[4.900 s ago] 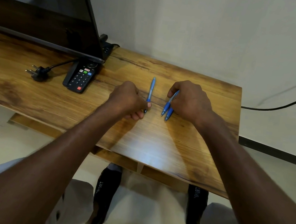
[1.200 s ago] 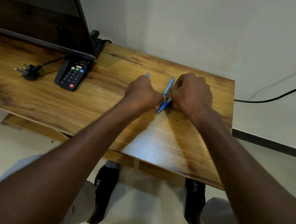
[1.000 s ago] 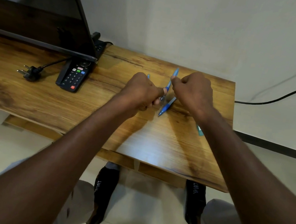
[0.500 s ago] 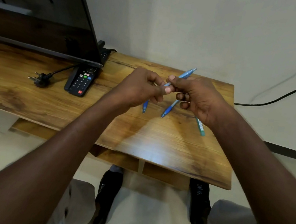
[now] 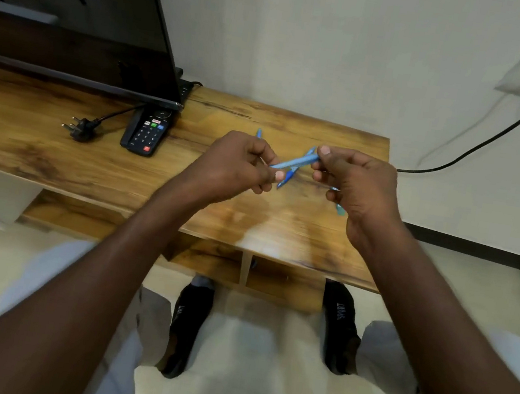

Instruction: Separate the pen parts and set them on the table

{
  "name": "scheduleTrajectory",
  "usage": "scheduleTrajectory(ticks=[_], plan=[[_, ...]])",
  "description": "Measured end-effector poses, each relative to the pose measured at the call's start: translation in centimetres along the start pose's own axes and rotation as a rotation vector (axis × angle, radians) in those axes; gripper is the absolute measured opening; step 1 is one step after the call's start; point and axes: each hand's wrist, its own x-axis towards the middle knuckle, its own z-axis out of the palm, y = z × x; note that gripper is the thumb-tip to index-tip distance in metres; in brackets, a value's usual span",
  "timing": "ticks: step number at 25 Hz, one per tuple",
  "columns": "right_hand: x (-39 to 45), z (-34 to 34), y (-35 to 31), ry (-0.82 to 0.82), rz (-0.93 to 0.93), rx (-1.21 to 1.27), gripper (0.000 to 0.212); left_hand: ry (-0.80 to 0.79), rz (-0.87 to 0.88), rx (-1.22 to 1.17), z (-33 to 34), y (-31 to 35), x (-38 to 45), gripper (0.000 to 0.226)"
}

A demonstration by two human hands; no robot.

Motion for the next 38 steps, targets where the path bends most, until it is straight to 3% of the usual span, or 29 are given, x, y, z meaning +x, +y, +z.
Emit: scheduleTrajectory(ticks=[4, 8, 18, 22, 27, 34, 38], plan=[[-1.6, 1.2, 0.7, -0.022, -0.058, -0.077, 0.015, -0.021, 0.125, 0.072, 2.5, 0.1, -0.3, 0.008], [0.8, 0.6, 0.6, 0.037, 0.013, -0.022, 0.023, -0.058, 0.197, 0.11, 3.7, 0.3, 2.7, 0.009], [3.5, 0.1, -0.4, 0.037, 0.003, -0.04, 0.016, -0.148, 0.12, -0.091, 2.4, -0.9, 5.3, 0.023], [3.4, 0.2, -0.2, -0.118, -0.024, -0.224, 0.013, -0.161, 0.025, -0.116, 2.6, -1.2, 5.4, 0.023], [3.5, 0.1, 0.1, -0.114, -0.127, -0.35, 0.007, -0.202, 0.052, -0.139, 2.5, -1.1, 5.5, 0.019], [3.4, -0.5, -0.2, -0.139, 0.047, -0.238, 0.01, -0.207, 0.047, -0.072, 2.0, -1.0, 5.2, 0.019], [3.7, -0.2, 0.4, -0.129, 0.22, -0.199, 0.01, -0.128, -0.068, -0.032, 1.6, -1.3, 5.2, 0.024]])
